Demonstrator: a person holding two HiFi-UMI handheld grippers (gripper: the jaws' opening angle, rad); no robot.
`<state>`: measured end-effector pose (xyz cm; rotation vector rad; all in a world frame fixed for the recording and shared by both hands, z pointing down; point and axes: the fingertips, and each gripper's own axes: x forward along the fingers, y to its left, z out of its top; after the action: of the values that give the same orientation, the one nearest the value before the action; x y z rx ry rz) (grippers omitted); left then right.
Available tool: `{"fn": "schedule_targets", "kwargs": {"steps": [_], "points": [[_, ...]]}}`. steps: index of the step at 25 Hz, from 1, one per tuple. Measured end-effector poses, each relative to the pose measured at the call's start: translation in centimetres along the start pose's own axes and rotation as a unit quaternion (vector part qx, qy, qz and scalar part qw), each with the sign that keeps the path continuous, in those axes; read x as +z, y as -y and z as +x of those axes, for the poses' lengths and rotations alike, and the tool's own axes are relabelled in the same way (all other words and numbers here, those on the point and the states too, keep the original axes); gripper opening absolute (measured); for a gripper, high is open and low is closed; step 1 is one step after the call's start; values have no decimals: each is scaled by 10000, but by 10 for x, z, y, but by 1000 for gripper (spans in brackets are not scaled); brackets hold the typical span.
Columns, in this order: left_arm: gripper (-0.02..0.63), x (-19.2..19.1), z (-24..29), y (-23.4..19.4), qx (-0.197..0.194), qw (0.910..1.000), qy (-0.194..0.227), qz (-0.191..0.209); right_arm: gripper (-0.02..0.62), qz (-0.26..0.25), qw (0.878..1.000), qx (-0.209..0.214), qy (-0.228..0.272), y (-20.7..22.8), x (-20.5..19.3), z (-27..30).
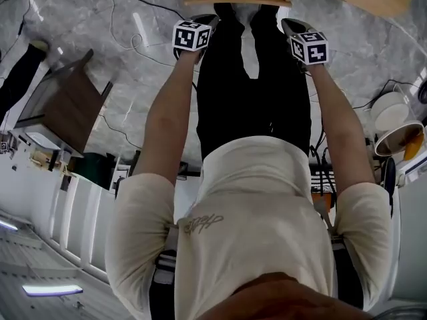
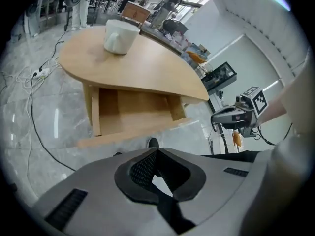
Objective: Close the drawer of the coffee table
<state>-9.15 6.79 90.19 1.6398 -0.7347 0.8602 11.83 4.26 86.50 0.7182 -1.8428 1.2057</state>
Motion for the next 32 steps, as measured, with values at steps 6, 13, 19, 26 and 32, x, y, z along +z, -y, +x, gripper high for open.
{"fn": "schedule_targets", "kwargs": {"steps": [6, 13, 19, 26, 32], "points": [[3, -28, 58, -32, -43, 9994, -247, -245, -5, 578, 9979, -65, -293, 38, -34, 56], [3, -44, 77, -54, -45, 9984, -360, -445, -5, 1053, 9941, 95, -255, 35, -32, 105], [3, -34, 85, -76, 74, 9978, -395, -535, -5, 1301, 9913, 79, -184, 43, -21, 127], [3, -21, 92, -88, 219, 9966, -353, -716, -3, 1642, 9863, 152, -47, 56, -13, 135], [3, -9, 95, -93, 267, 9953, -312, -877, -3, 1715, 9851, 93, -83, 57, -13, 135]]}}
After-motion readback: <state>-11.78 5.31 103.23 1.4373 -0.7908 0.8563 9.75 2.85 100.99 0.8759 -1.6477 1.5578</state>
